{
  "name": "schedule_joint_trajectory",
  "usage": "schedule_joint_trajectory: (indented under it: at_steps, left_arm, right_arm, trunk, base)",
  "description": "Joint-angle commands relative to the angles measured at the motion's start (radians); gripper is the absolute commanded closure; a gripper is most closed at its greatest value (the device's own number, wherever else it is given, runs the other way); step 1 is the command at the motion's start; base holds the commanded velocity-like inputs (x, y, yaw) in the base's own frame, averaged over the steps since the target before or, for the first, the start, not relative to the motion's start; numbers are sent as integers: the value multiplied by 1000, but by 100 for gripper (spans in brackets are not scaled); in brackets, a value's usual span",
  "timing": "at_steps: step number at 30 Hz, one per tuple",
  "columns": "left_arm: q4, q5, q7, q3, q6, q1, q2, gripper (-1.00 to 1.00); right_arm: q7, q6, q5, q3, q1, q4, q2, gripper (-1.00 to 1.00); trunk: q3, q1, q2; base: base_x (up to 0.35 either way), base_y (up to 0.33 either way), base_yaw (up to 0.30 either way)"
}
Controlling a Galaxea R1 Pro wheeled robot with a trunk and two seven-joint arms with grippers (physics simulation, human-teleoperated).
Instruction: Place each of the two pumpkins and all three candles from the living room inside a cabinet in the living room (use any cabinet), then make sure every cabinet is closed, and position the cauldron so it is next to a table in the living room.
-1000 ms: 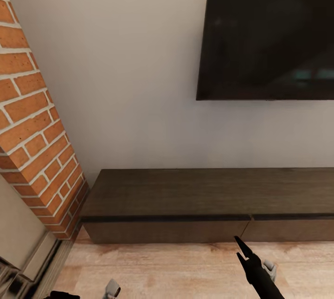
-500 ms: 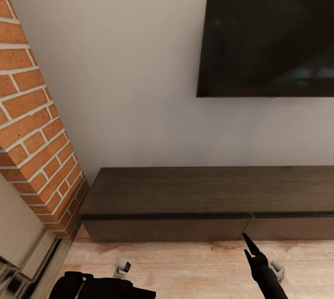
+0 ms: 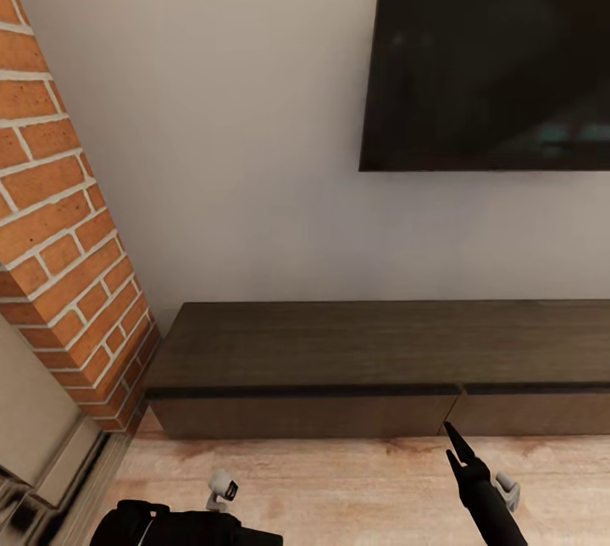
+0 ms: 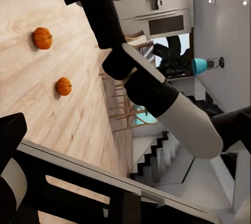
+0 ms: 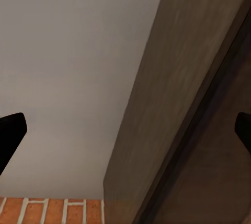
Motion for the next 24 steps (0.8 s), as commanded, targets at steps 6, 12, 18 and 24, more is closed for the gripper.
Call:
schedule_joint_trajectory:
  at_steps: [6,12,18,24]
  left_arm:
    - [5,5,-7,-3,10,0,2,-100]
    - [6,4,-5,-5,10,0,0,-100]
    - [6,6,-4,-6,10,0,-1,-100]
    - [6,6,-3,-7,10,0,-2,-100]
  right_arm:
    - [2,-7,-10,-1,-1,-17,-1,-100]
    - [48,-7,-11,0,-2,-25,-1,-100]
    - [73,-7,-10,0,-2,-35,-1,-100]
    - [105,-7,-8,0,-2,-46,-2,-100]
  trunk:
    - [-20,23,-43]
    - [-39,46,-85]
    - [-57,69,-127]
    - [-76,92,-169]
  base:
    - [0,0,0]
    - [0,0,0]
    - [0,0,0]
    - [0,0,0]
